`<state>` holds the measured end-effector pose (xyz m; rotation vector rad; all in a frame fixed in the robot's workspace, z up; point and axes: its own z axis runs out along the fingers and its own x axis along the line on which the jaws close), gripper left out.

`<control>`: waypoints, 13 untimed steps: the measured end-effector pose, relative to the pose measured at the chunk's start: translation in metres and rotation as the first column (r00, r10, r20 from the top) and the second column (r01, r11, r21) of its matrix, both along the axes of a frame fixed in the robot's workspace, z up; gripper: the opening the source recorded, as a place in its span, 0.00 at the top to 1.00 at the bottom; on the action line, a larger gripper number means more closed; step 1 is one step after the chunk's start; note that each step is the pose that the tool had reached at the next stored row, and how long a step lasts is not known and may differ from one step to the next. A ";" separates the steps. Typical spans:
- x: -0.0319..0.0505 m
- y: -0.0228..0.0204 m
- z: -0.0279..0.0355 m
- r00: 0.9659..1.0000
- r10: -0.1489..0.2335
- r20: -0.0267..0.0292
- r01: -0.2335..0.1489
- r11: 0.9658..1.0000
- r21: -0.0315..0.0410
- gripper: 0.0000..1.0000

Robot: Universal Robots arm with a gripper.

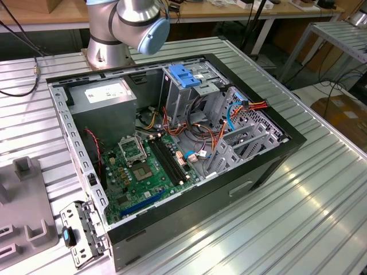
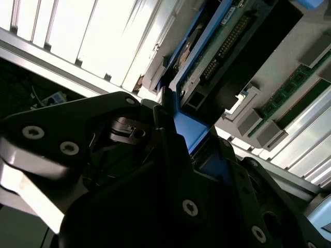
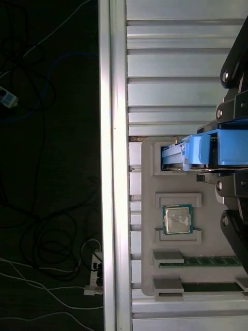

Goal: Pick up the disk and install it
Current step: 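Pick up the disk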

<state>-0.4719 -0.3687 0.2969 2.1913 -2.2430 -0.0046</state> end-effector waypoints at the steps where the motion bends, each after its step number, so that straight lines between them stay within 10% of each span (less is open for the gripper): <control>1: 0.0000 0.0000 0.0006 1.000 0.000 0.000 0.000 1.000 0.000 0.63; 13: 0.0000 0.0000 0.0199 1.000 0.000 0.000 0.000 1.000 0.000 0.63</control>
